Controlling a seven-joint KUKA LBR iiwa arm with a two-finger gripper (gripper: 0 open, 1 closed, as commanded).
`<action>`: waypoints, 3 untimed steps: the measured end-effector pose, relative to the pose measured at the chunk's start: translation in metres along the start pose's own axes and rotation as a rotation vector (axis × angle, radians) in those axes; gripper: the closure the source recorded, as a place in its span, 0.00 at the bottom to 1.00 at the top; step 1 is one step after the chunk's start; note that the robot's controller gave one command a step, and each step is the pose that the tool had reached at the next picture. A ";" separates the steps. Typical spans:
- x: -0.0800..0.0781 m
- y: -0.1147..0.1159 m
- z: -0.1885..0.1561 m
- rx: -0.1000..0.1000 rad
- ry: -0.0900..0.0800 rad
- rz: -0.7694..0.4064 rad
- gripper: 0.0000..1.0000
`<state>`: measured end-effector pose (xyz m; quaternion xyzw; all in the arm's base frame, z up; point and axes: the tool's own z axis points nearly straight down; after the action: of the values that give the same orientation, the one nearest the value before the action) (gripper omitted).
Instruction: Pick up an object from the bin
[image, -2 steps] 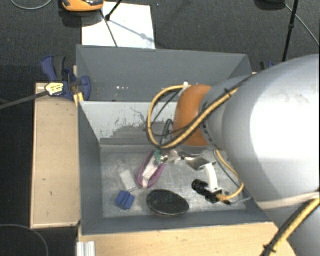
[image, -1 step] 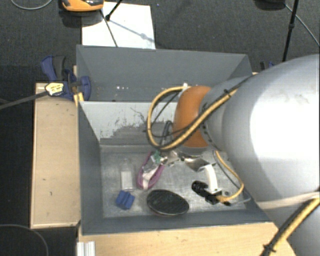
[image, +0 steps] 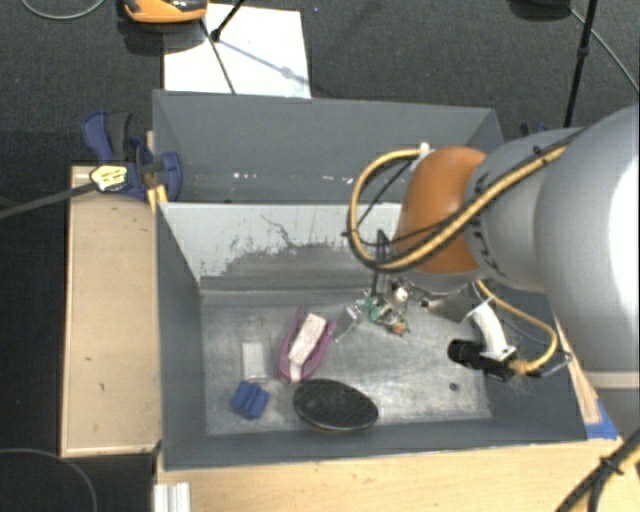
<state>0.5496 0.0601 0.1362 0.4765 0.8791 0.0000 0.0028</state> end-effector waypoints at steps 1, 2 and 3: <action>0.078 -0.015 -0.025 0.003 0.009 0.157 0.00; 0.081 0.011 0.009 0.002 0.003 0.289 0.00; 0.079 0.009 0.044 -0.003 0.007 0.031 0.00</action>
Offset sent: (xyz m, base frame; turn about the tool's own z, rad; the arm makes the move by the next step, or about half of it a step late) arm -0.0540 0.0528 0.0234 0.1640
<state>0.5144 0.1315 0.0921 0.4903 0.8715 0.0030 0.0004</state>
